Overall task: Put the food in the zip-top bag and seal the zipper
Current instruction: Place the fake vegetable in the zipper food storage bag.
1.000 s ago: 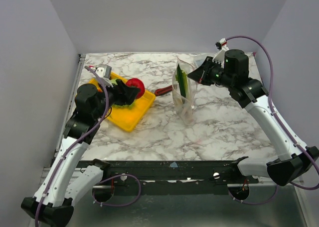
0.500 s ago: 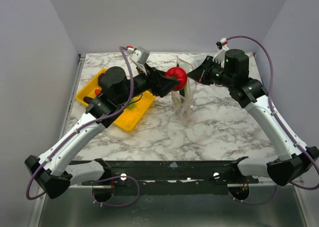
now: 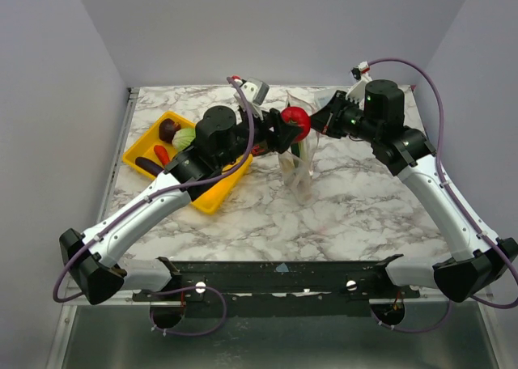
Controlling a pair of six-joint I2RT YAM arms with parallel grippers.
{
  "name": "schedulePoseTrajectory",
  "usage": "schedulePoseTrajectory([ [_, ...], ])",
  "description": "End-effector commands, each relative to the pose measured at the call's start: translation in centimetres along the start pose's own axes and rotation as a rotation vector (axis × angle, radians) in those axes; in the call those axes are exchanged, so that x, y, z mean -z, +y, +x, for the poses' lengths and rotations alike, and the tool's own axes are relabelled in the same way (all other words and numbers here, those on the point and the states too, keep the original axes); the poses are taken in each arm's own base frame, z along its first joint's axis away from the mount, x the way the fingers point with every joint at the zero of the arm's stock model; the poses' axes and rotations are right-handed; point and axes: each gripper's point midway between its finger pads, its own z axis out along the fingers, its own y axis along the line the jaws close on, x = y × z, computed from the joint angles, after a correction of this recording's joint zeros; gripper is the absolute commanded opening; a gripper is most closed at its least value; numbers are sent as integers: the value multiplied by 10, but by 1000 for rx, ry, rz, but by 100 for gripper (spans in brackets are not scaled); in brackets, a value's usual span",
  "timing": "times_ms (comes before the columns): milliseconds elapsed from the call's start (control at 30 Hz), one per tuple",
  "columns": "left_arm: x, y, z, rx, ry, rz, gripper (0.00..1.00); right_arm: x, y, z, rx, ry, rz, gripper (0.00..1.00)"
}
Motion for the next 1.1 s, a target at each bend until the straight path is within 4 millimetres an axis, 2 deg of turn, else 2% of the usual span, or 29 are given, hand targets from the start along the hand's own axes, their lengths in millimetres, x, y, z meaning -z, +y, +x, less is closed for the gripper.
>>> schedulePoseTrajectory([
  [0,-4,2,-10,-24,-8,-34,53,15,30,-24,26,-72,-90,0],
  [167,0,9,-7,-23,2,-80,80,14,28,-23,28,-69,-80,0],
  [233,3,10,-8,-23,9,-89,98,13,27,-22,27,-68,-77,0],
  [267,5,11,-8,-24,17,-94,99,13,27,-22,28,-67,-78,0],
  [500,25,10,-9,-34,47,-109,98,13,27,-22,29,-66,-77,0],
  [600,37,12,-2,-24,72,-118,90,13,26,-22,31,-69,-74,0],
  [733,43,14,24,12,172,-124,88,12,28,-22,31,-64,-81,0],
  [1000,36,17,72,48,349,-114,84,15,30,-23,28,-68,-87,0],
  [1067,33,17,76,46,379,-109,77,17,30,-24,30,-70,-83,0],
])
